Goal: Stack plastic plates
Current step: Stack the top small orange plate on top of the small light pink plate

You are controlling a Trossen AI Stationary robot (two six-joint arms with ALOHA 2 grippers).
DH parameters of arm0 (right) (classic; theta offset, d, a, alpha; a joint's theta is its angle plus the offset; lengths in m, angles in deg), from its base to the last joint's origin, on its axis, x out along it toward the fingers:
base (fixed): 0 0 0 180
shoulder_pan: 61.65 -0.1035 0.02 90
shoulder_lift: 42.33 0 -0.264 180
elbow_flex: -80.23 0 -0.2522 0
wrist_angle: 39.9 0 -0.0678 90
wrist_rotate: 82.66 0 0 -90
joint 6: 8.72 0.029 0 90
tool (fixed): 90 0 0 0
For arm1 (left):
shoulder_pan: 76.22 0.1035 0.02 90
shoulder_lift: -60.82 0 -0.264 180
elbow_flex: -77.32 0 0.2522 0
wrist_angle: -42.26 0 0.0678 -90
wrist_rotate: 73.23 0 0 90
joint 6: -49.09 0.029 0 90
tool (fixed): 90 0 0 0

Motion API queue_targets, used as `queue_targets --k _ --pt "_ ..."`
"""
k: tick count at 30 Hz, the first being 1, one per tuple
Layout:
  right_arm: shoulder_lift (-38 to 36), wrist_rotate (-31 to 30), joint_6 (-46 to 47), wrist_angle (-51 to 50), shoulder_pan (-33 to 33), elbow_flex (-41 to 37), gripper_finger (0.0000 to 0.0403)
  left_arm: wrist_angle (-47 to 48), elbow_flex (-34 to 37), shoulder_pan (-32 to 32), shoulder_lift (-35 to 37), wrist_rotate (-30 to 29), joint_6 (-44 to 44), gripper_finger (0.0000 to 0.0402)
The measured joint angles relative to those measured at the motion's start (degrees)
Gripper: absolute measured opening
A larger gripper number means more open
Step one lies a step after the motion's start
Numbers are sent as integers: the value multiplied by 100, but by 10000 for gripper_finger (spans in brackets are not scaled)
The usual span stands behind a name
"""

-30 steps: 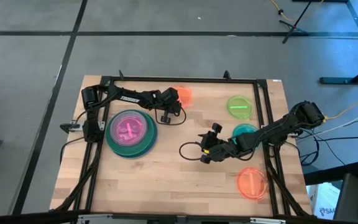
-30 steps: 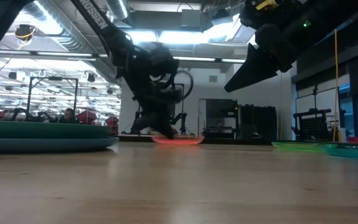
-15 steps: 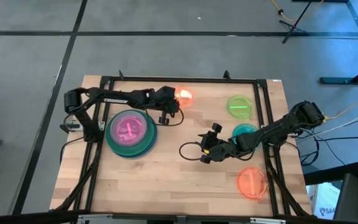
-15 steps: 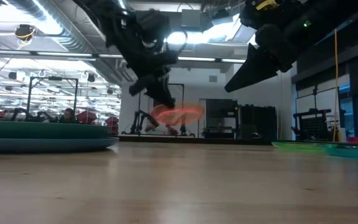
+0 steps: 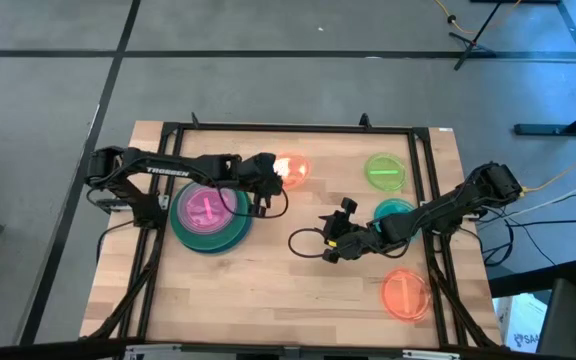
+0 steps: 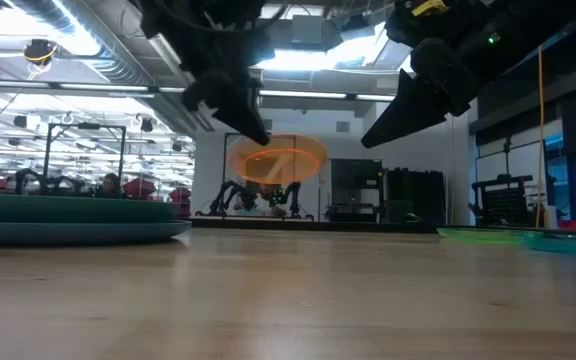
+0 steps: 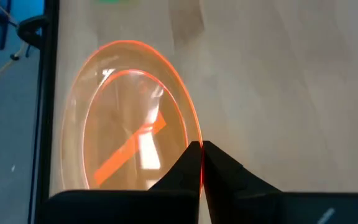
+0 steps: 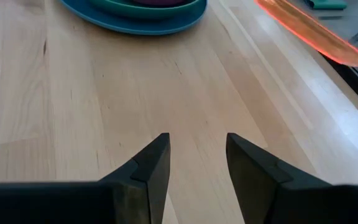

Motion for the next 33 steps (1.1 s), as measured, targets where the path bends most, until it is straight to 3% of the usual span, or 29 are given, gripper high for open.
queue_targets --k 22,33 --pt "-445 -413 -313 -57 -463 -11 149 1638 65 -1546 1136 -1159 -1574 1" --pt "-479 -271 -312 -70 -527 -9 149 2912 66 -2363 1719 -1857 -3291 1"
